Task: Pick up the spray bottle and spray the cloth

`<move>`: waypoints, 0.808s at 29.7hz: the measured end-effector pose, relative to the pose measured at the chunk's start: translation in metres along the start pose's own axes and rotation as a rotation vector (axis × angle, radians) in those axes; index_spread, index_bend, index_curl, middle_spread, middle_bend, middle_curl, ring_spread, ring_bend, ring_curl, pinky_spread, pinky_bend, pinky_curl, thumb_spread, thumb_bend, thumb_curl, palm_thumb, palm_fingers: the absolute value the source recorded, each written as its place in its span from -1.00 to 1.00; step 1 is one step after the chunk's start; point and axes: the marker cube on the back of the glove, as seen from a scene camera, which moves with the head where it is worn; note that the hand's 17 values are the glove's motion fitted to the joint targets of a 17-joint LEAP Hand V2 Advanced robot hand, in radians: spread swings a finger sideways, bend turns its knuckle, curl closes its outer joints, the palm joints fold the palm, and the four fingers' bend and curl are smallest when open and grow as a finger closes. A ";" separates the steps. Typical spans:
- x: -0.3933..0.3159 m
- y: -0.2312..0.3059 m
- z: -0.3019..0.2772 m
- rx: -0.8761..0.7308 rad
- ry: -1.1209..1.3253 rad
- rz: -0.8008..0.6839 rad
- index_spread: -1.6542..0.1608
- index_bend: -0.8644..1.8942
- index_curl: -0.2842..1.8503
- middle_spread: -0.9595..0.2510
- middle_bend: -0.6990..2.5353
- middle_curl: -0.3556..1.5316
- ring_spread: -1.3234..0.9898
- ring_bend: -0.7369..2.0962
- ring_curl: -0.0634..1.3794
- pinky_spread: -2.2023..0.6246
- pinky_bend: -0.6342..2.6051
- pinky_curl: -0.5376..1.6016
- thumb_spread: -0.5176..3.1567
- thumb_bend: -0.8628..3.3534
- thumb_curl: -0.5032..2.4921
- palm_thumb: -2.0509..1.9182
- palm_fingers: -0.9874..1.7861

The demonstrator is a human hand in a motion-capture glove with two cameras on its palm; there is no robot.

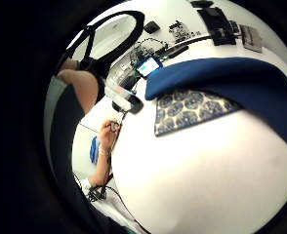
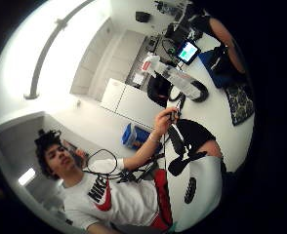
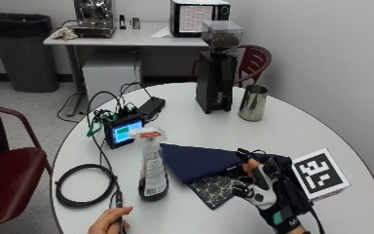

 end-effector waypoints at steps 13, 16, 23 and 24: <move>0.015 0.052 -0.016 0.045 -0.099 -0.038 0.44 -0.33 -0.64 0.36 -0.27 -0.16 0.02 -0.05 -0.36 0.57 -0.33 -0.16 -0.21 -0.60 -0.38 0.49 0.31; 0.010 0.060 -0.018 0.062 -0.083 -0.026 0.44 -0.33 -0.64 0.36 -0.27 -0.16 0.02 -0.05 -0.36 0.57 -0.34 -0.16 -0.21 -0.60 -0.39 0.49 0.32; 0.000 0.070 -0.023 0.089 -0.039 -0.018 0.44 -0.33 -0.64 0.36 -0.27 -0.17 0.02 -0.06 -0.36 0.58 -0.34 -0.16 -0.21 -0.60 -0.39 0.50 0.32; -0.001 0.071 -0.023 0.090 -0.044 -0.025 0.44 -0.33 -0.63 0.36 -0.27 -0.17 0.03 -0.06 -0.36 0.58 -0.34 -0.16 -0.21 -0.60 -0.39 0.50 0.32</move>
